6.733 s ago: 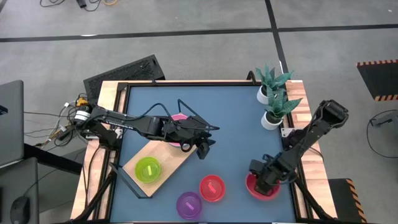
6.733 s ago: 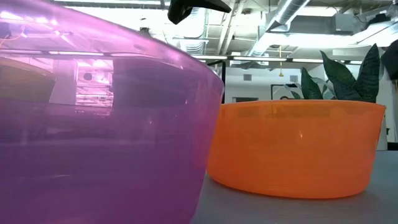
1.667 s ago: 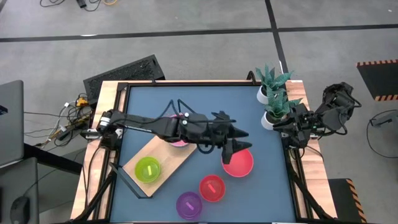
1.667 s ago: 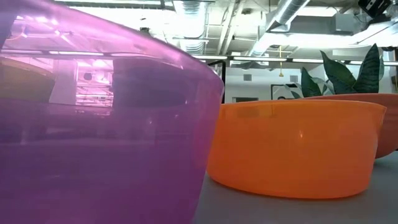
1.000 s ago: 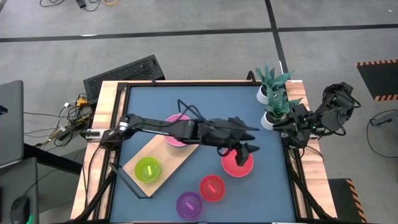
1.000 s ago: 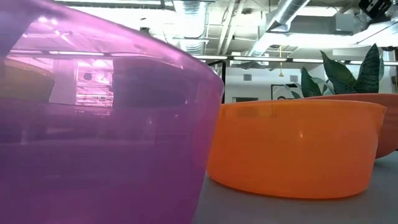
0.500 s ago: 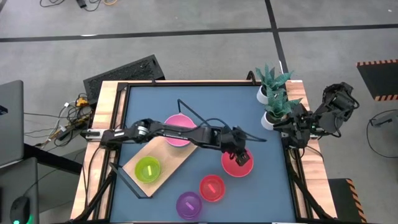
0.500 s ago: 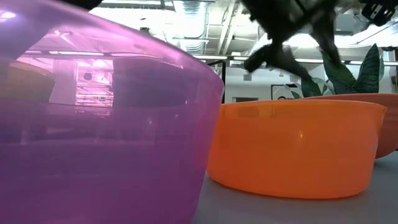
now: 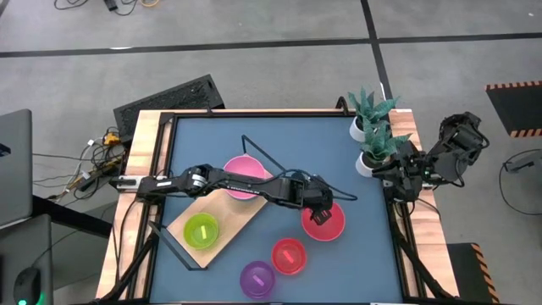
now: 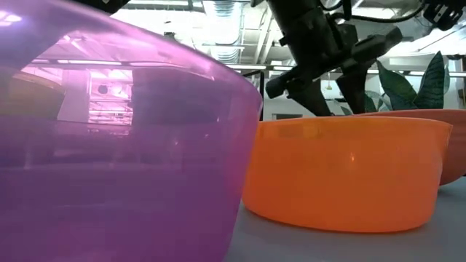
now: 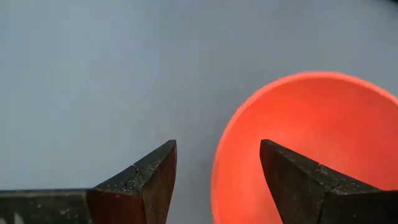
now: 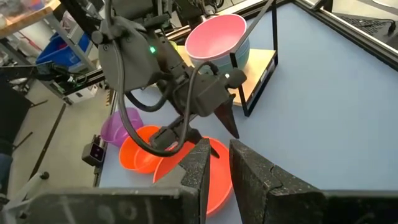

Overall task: Place and stack bowls onto a shelf
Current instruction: Stack the large orange bowl on top of the pink bowl on the shelf

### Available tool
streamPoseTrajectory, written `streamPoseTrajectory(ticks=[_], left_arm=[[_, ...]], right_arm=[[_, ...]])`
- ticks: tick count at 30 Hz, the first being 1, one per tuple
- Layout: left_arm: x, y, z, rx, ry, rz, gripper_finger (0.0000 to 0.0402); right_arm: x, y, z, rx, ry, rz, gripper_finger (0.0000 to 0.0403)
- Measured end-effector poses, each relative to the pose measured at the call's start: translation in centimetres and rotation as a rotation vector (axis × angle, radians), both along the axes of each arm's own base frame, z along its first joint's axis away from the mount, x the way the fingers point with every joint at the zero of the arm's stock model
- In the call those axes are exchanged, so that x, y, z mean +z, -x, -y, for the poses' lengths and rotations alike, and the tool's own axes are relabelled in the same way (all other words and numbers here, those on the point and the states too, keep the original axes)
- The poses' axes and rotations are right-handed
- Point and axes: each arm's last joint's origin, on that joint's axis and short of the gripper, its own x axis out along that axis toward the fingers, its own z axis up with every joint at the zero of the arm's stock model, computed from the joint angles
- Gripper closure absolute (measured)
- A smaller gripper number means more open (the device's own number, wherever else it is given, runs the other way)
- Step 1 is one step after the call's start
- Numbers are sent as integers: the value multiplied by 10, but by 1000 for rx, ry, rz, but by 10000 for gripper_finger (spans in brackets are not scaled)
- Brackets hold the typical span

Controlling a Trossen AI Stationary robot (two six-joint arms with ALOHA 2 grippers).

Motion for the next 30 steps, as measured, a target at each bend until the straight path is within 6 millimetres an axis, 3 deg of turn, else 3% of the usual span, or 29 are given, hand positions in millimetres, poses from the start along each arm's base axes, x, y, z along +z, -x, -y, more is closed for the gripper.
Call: streamPoseTrajectory(ticks=[16, 20, 27, 30], left_arm=[[-35, -3, 2, -34, 155, -92, 200], [-34, -3, 1, -29, 160, -87, 249], [-34, -3, 2, -40, 163, -88, 378], [-33, -5, 2, -38, 169, -64, 395]], right_arm=[[0, 0, 0, -3, 1, 2, 314], [0, 0, 0, -4, 1, 2, 314], [0, 0, 0, -6, -2, 2, 314], [0, 0, 0, -7, -2, 2, 314]])
